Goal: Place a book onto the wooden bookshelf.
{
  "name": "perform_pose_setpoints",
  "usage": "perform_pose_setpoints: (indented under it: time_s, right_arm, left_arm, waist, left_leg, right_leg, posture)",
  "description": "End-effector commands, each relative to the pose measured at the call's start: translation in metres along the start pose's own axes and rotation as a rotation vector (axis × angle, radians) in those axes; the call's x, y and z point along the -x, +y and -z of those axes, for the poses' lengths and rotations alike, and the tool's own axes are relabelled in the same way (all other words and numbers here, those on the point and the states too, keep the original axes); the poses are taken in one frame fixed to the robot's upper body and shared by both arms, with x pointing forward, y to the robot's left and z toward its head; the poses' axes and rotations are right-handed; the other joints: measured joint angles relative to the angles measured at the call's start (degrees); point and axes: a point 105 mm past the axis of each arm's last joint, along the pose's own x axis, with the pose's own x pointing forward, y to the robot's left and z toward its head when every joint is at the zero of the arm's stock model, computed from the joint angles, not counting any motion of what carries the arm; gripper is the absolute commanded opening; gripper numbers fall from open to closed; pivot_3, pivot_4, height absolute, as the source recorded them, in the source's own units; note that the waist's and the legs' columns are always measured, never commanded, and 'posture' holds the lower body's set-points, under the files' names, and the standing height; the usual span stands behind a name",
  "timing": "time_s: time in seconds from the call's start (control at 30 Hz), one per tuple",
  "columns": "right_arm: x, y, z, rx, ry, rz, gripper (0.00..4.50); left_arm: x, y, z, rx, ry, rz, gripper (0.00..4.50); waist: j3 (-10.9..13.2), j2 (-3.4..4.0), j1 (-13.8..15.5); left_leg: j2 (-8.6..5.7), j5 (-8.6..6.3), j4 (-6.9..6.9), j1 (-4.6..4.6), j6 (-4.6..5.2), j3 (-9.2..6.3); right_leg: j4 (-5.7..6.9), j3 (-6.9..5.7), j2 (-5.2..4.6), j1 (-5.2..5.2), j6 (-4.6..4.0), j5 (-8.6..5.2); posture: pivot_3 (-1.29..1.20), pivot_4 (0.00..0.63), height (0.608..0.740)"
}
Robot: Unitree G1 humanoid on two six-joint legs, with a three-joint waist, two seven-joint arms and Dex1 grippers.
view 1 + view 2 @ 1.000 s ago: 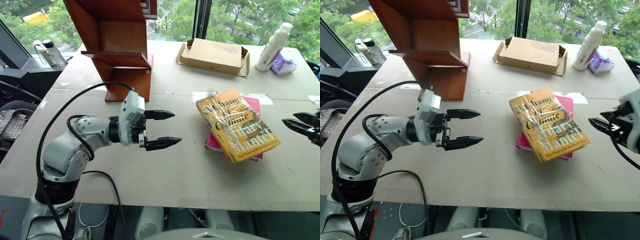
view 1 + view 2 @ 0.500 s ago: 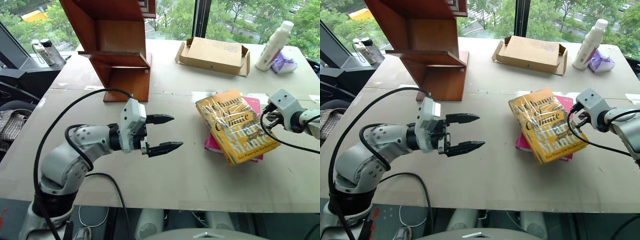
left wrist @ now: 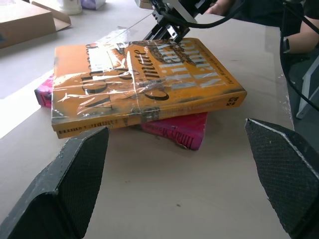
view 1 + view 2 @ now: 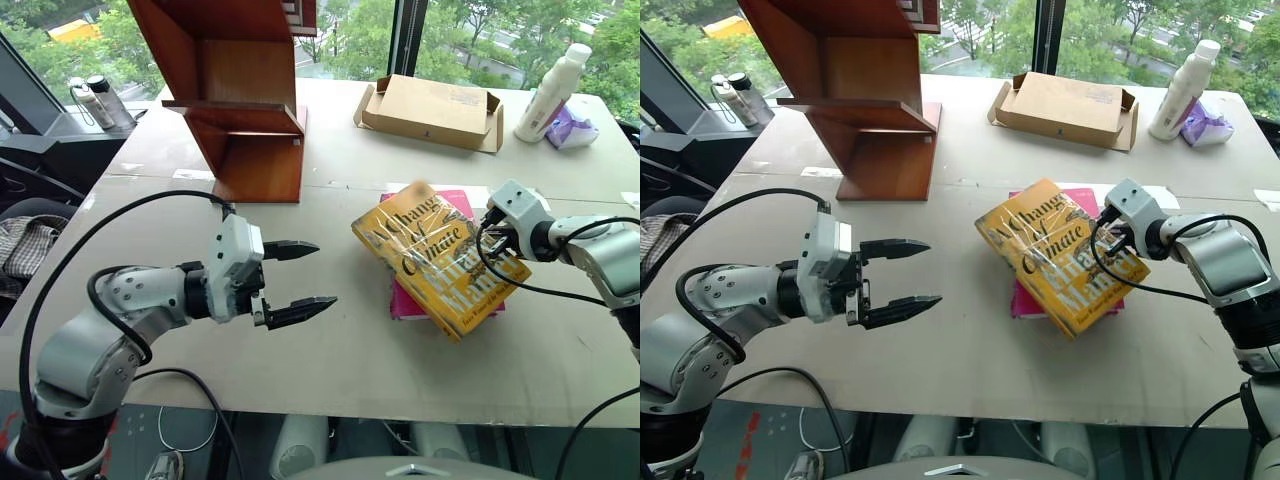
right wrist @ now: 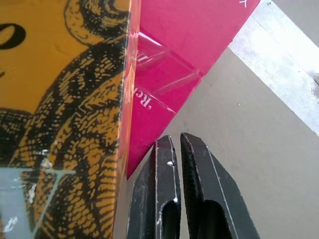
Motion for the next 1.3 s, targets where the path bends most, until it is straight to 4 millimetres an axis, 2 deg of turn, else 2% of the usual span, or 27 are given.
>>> perform_pose_setpoints:
  time_s: [0.03, 0.13, 0.37, 0.63, 0.7, 0.77, 0.83, 0.93, 1.07, 1.1, 1.13, 1.17, 1.2, 1.23, 1.3]
  right_arm:
    - [0.038, -0.023, -0.014, 0.022, -0.078, 0.087, 0.08]
    - [0.043, -0.011, -0.019, 0.032, -0.104, 0.05, 0.08]
    - [0.027, 0.034, -0.022, 0.084, -0.115, -0.094, 0.08]
    - [0.025, 0.047, -0.033, 0.096, -0.175, -0.132, 0.08]
    - [0.03, 0.041, -0.036, 0.103, -0.209, -0.1, 0.08]
    - [0.052, 0.033, -0.039, 0.099, -0.325, -0.08, 0.08]
    - [0.077, 0.029, -0.029, 0.113, -0.364, -0.07, 0.08]
    - [0.11, 0.036, -0.019, 0.073, -0.462, -0.128, 0.83]
    - [0.157, 0.053, -0.001, 0.035, -0.567, -0.214, 2.65]
    - [0.163, 0.055, 0.001, 0.047, -0.584, -0.213, 3.09]
    - [0.169, 0.057, 0.003, 0.052, -0.595, -0.22, 3.2]
    - [0.173, 0.059, 0.004, 0.05, -0.605, -0.23, 3.87]
    - [0.176, 0.059, 0.005, 0.033, -0.614, -0.235, 3.99]
    - [0.181, 0.058, 0.008, 0.026, -0.629, -0.234, 4.47]
    - [0.186, 0.059, 0.014, 0.014, -0.627, -0.236, 4.47]
  left_arm:
    - [0.011, -0.001, 0.005, -0.031, 0.021, -0.019, 4.5]
    - [0.015, 0.0, 0.01, -0.023, 0.017, -0.032, 4.5]
    - [0.016, 0.007, 0.009, -0.028, 0.007, -0.05, 4.5]
    - [0.017, 0.002, 0.013, -0.017, 0.017, -0.052, 4.5]
    - [0.016, 0.003, 0.015, 0.0, 0.02, -0.06, 4.5]
    - [0.014, 0.004, 0.019, 0.064, 0.017, -0.071, 4.5]
    - [0.012, 0.006, 0.024, 0.137, 0.013, -0.085, 4.5]
    - [0.009, 0.007, 0.029, 0.224, 0.017, -0.072, 4.5]
    - [-0.001, 0.016, 0.036, 0.45, 0.03, -0.079, 4.5]
    - [-0.002, 0.02, 0.04, 0.497, 0.053, -0.093, 4.5]
    - [-0.004, 0.025, 0.045, 0.558, 0.07, -0.11, 4.5]
    - [-0.004, 0.029, 0.049, 0.615, 0.096, -0.12, 4.5]
    - [-0.007, 0.028, 0.05, 0.674, 0.097, -0.091, 4.5]
    - [-0.012, 0.031, 0.05, 0.75, 0.088, -0.074, 4.5]
    - [-0.024, 0.038, 0.047, 0.902, 0.06, -0.038, 4.5]
  waist:
    - [0.0, 0.03, -0.1]
    - [0.0, 0.02, -0.5]
    - [0.0, 0.02, -0.7]
    - [0.0, 0.02, -0.5]
    - [0.0, 0.02, -0.4]
    - [0.0, 0.02, 0.1]
    - [0.0, 0.03, 0.4]
    - [0.0, 0.01, 0.8]
    - [0.0, 0.01, 1.0]
    - [0.0, 0.01, 1.0]
    - [0.0, 0.01, 0.8]
    - [0.0, 0.0, 0.5]
    - [0.0, 0.0, 0.3]
    - [0.0, 0.01, 0.0]
    - [0.0, -0.01, 0.0]
  left_leg:
    - [0.0, 0.0, 0.0, -0.02, 0.0, 0.03]
    - [0.02, -0.01, -0.01, 0.04, 0.01, 0.07]
    - [0.16, -0.11, -0.01, 0.12, 0.16, -0.06]
    - [0.1, -0.09, 0.0, 0.06, 0.13, -0.01]
    - [0.1, -0.09, 0.0, 0.06, 0.14, -0.02]
    - [0.1, -0.1, -0.01, 0.06, 0.15, -0.04]
    - [0.07, -0.1, 0.0, 0.04, 0.15, -0.1]
    - [0.05, -0.1, -0.01, 0.06, 0.15, -0.14]
    - [0.09, -0.11, 0.0, 0.14, 0.17, -0.28]
    - [0.1, -0.11, 0.0, 0.16, 0.18, -0.31]
    - [0.1, -0.11, 0.0, 0.17, 0.18, -0.3]
    - [0.12, -0.11, 0.01, 0.27, 0.18, -0.33]
    - [0.14, -0.11, 0.03, 0.39, 0.17, -0.31]
    - [0.13, -0.12, 0.02, 0.65, 0.16, -0.32]
    - [0.12, -0.13, 0.02, 0.84, 0.15, -0.3]
  right_leg:
    - [-0.03, 0.0, -0.02, -0.01, 0.0, 0.0]
    - [-0.04, -0.02, -0.04, -0.01, 0.01, 0.0]
    - [0.09, -0.07, 0.1, -0.01, -0.1, 0.07]
    - [0.06, -0.06, 0.04, -0.03, -0.11, 0.07]
    - [0.06, -0.06, 0.04, -0.03, -0.11, 0.07]
    - [0.06, -0.08, 0.04, -0.03, -0.11, 0.07]
    - [0.04, -0.13, 0.03, 0.02, -0.1, 0.06]
    - [-0.03, -0.2, 0.0, 0.13, -0.03, 0.03]
    - [-0.04, -0.25, 0.1, 0.26, 0.22, 0.13]
    - [-0.03, -0.24, 0.13, 0.27, 0.37, 0.04]
    - [-0.03, -0.24, 0.13, 0.27, 0.37, 0.03]
    - [-0.01, -0.25, 0.16, 0.35, 0.36, 0.02]
    - [0.0, -0.23, 0.15, 0.44, 0.18, -0.08]
    - [0.06, -0.21, 0.15, 0.64, 0.17, -0.08]
    - [0.1, -0.17, 0.11, 0.74, 0.16, -0.09]
  posture:
    - [0.0, 0.15, 0.733]
    - [0.0, 0.15, 0.733]
    - [0.0, 0.15, 0.733]
    - [0.0, 0.15, 0.733]
    - [0.0, 0.15, 0.733]
    - [0.0, 0.15, 0.733]
    - [0.0, 0.15, 0.733]
    - [0.0, 0.15, 0.733]
    - [0.0, 0.15, 0.733]
    - [0.0, 0.15, 0.733]
    - [0.0, 0.15, 0.733]
    - [0.0, 0.15, 0.733]
    - [0.0, 0.15, 0.733]
    - [0.0, 0.15, 0.733]
    - [0.0, 0.15, 0.733]
